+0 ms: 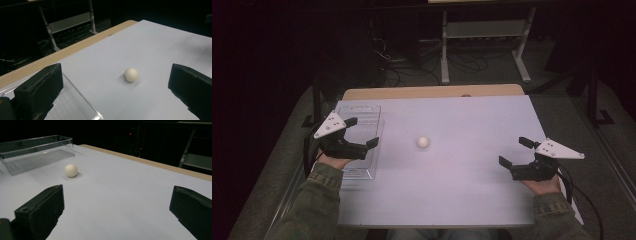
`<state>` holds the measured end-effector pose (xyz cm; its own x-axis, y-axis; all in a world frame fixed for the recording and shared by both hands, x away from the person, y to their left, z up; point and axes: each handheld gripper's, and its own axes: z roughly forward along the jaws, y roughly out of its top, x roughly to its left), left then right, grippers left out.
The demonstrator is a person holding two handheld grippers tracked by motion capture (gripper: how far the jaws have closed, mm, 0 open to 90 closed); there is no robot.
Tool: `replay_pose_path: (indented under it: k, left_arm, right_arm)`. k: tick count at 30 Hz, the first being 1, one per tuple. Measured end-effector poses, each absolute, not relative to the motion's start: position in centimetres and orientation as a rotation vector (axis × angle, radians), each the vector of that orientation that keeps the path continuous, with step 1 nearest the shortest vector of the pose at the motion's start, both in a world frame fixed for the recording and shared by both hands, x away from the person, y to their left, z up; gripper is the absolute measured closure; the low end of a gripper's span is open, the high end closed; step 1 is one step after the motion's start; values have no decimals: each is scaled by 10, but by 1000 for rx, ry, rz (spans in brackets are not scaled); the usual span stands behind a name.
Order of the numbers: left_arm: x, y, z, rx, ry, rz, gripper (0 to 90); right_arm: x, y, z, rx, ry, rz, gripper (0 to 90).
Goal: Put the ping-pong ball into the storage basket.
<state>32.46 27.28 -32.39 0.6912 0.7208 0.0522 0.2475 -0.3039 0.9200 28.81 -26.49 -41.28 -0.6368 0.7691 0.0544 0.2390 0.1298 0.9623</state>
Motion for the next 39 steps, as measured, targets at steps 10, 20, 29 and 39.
replay_pose_path:
  k: [10, 20, 29, 39]
  left_arm:
    - [333, 265, -321, 1909, 744, 565, 0]
    - [341, 255, -320, 1982, 726, 551, 0]
    - [351, 241, -318, 2044, 690, 514, 0]
    - [361, 224, -313, 2096, 651, 495, 0]
  right_arm:
    - [288, -266, -412, 971, 1941, 1521, 0]
    - [288, -266, -413, 973, 1949, 1510, 0]
    - [287, -265, -413, 970, 1955, 1507, 0]
    - [286, -266, -413, 973, 1959, 1508, 0]
